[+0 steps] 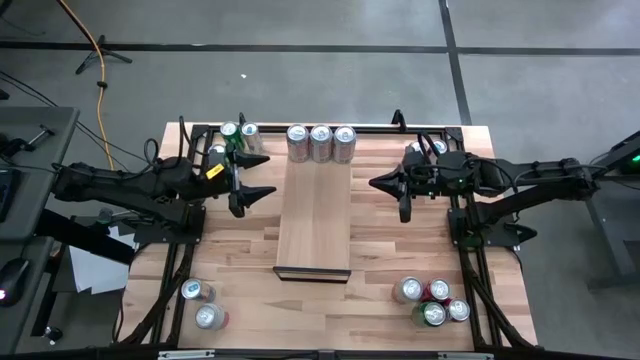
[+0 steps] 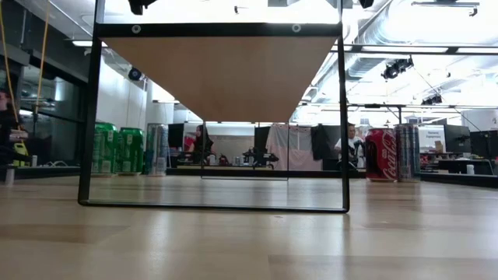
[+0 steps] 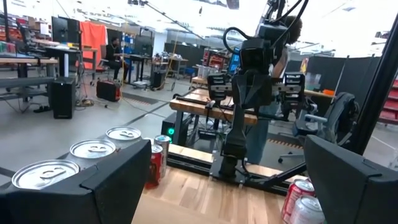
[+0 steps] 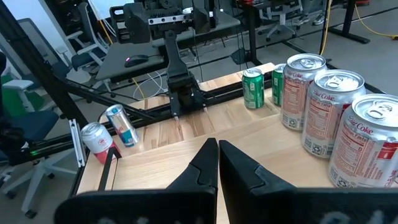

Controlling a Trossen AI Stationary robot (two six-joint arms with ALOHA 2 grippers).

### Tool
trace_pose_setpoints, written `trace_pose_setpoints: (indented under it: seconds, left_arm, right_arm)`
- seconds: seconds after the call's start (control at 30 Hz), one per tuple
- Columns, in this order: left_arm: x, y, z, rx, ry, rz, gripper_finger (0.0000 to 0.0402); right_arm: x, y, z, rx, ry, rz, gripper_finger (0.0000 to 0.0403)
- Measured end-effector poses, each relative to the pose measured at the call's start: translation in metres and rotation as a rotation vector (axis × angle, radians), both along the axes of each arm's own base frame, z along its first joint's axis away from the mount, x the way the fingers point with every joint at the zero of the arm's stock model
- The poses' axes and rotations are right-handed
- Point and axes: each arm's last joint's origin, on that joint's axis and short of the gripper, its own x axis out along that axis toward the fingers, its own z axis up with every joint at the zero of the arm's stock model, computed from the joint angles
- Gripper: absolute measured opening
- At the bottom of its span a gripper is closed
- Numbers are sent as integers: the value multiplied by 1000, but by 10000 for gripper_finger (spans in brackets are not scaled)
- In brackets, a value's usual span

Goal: Place canned beverage on shelf
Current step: Put the bottom right red soda can on the shelf

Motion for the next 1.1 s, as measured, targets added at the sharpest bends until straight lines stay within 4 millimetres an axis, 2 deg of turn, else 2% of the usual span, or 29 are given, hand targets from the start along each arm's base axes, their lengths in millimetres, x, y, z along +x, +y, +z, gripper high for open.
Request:
trace_pose_setpoints:
  seconds: [0.4,0.5,0.63,0.93,1.03,1.1]
  left_arm:
    - [0,0,-1,-1,8,7,351]
    - [0,0,-1,-1,8,7,351]
    - [0,0,-1,-2,8,7,351]
    - [0,0,-1,-2,8,9,351]
    - [0,0,-1,-3,9,13,351]
    - [0,0,-1,-3,8,13,351]
  right_arm:
    - [1,-1,3,11,-36,-8,2]
    - [1,-3,4,11,-45,-19,22]
    - [1,-4,4,42,-49,-44,94]
    - [1,-4,4,99,-54,-50,329]
    - [1,-4,3,92,-45,-46,382]
    - [1,-4,3,77,-37,-42,395]
